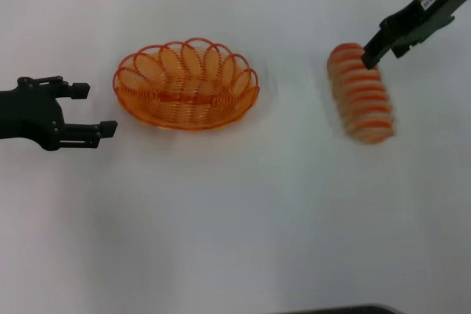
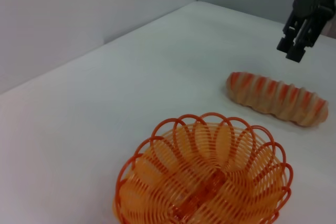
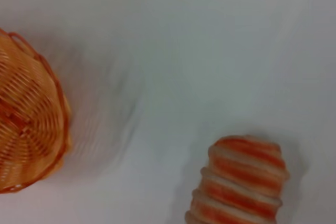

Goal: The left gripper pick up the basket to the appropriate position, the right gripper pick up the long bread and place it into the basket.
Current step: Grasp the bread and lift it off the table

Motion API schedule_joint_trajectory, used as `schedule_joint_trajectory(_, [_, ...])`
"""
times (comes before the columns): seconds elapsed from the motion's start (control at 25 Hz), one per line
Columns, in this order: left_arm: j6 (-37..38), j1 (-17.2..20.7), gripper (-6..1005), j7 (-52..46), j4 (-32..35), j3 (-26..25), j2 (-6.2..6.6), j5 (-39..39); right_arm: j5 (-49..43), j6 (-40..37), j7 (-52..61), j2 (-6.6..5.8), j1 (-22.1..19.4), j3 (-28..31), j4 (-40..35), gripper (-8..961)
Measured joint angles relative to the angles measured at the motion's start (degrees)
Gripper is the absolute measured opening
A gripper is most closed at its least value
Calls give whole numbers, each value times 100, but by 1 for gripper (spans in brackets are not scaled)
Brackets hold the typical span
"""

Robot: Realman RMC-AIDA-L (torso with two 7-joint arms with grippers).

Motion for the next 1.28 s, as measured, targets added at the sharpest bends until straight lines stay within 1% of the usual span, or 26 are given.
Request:
schedule_joint_trajectory(0.08, [-11,-17,861,0,3,9,6,1,-149,27,58,87,-14,-24,-6,583])
schedule_joint_trajectory(0.12, [-22,-31,861,0,3,21,12,1,-269,72,100,155,-15,-28,-7,580])
schedule_joint_trajectory(0.36, [-89,-59,860,22,-2,70,33,3,-367,185,305,216,-15,-32,-8,607])
schedule_joint_trajectory(0.56, [-109,-81,860,26,9,69,50,119,-373,339,517,258,-25,-32,0,736])
schedule_joint_trajectory(0.68, [-111,-102,860,26,15,67,55,133,-418,442,631,302,-47,-32,3,929])
schedule_joint_trajectory(0.8, [-113,-114,860,26,21,66,59,138,-509,536,728,367,-68,-39,10,936])
schedule_joint_trajectory(0.96, [-112,-131,860,29,23,66,51,141,-525,630,842,414,-93,-49,21,938])
schedule_joint_trajectory(1.04, [-112,-133,860,39,24,76,44,141,-527,669,880,428,-103,-63,31,937])
schedule_joint_trajectory(1.28, [-52,-140,860,136,24,152,44,141,-528,893,1011,444,-225,-382,63,936])
